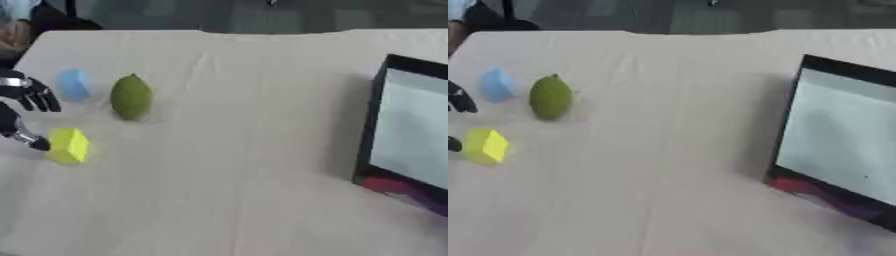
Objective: Pick up the objects with one hand, pass them to the other hand, and then place them into the box on the other side of the table.
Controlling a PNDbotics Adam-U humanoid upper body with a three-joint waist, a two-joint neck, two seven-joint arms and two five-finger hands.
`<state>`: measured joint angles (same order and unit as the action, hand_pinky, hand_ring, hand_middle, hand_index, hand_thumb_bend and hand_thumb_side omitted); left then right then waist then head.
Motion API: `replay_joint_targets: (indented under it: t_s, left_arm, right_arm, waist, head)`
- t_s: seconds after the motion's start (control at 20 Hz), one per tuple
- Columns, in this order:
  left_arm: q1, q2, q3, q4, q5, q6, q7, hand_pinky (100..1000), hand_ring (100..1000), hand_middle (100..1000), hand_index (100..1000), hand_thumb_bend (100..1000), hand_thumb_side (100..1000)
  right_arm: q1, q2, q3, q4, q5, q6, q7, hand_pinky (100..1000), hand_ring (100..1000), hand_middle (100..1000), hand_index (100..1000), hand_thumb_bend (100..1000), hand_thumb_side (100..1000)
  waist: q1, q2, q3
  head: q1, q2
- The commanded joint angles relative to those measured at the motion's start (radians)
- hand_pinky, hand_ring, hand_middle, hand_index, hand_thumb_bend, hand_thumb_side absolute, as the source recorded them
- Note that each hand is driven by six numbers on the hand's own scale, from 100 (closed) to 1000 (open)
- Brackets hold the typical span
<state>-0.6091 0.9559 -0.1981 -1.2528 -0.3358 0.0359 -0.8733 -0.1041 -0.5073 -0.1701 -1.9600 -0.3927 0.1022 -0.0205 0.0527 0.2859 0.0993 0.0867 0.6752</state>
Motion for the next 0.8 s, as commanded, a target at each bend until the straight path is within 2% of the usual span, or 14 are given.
replay_joint_targets:
  t_s: [0.05,0.8]
  left_arm:
    - [0.0,0.023,0.004,0.003,-0.017,-0.008,0.017,836,805,735,751,727,225]
    - [0.02,-0.007,-0.013,0.03,-0.032,-0.018,0.12,822,789,700,742,715,287]
  right_arm:
    - [-0.002,-0.036,-0.002,-0.01,0.004,-0.001,0.007,1000,1000,1000,1000,100,582]
    - [-0.001,-0.035,0.001,-0.008,0.01,0.0,0.013,1000,1000,1000,1000,100,583]
  waist:
    - [0.012,-0.029,0.002]
    - [0.011,-0.029,0.001]
  head:
    - [0.002,-0.004]
    - [0.007,-0.004]
